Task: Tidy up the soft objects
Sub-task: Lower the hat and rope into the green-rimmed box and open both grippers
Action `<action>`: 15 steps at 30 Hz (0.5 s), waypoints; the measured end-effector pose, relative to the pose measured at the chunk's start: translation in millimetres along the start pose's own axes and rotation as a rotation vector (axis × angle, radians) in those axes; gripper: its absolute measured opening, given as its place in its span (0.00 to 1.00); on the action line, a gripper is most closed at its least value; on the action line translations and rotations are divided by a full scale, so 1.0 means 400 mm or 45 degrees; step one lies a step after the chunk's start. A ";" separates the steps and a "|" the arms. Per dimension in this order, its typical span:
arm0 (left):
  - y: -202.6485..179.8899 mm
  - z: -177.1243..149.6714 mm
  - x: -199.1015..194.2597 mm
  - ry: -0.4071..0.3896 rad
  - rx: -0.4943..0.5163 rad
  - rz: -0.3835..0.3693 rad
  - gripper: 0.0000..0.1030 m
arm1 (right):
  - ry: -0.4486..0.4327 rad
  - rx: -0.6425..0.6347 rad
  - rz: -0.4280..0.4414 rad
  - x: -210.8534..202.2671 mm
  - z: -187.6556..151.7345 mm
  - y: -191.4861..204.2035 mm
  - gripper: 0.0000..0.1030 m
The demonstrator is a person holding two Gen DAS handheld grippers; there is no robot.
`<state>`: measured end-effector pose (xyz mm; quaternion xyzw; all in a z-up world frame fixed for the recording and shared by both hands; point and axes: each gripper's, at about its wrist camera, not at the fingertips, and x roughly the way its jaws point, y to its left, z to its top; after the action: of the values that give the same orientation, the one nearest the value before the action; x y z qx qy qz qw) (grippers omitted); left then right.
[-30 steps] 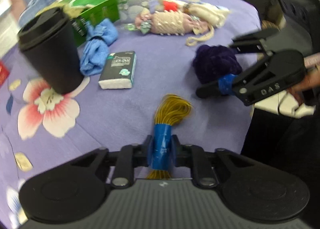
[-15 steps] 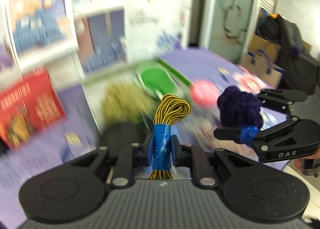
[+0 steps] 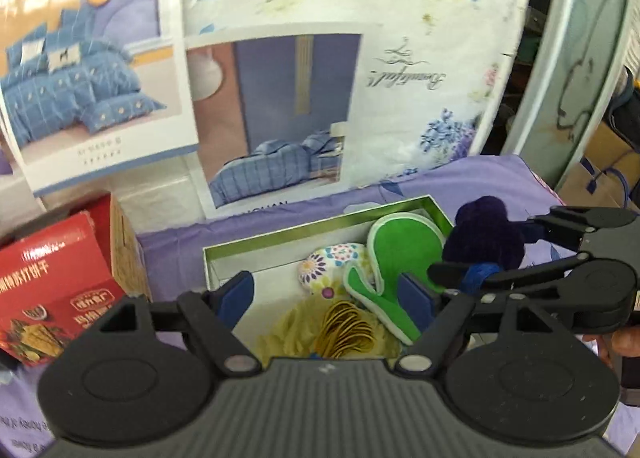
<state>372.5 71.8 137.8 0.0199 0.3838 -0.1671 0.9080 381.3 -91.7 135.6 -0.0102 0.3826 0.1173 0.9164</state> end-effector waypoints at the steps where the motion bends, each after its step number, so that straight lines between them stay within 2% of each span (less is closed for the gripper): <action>1: 0.001 -0.003 0.001 0.000 0.002 0.012 0.77 | -0.023 0.004 0.005 0.004 0.004 -0.005 0.55; 3: 0.002 -0.012 -0.005 0.002 0.014 0.037 0.77 | -0.051 0.007 -0.008 0.014 0.011 -0.012 0.55; 5: -0.001 -0.021 -0.013 -0.007 0.033 0.054 0.77 | 0.026 0.018 -0.027 0.048 0.036 -0.022 0.55; 8: -0.011 -0.039 -0.032 -0.013 0.099 0.069 0.77 | -0.125 0.032 -0.051 0.003 0.051 -0.023 0.55; 11: -0.027 -0.049 -0.048 -0.020 0.142 0.087 0.77 | -0.115 0.015 -0.025 -0.020 0.056 -0.019 0.56; 13: -0.033 -0.055 -0.061 -0.014 0.125 0.084 0.77 | -0.092 -0.012 -0.035 -0.036 0.049 -0.015 0.55; 15: -0.041 -0.065 -0.089 -0.029 0.105 0.081 0.77 | -0.120 -0.037 -0.056 -0.077 0.030 -0.012 0.55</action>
<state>326.1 70.7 145.9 0.0678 0.3653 -0.1540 0.9156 369.6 -101.5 165.4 -0.0264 0.3371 0.1031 0.9354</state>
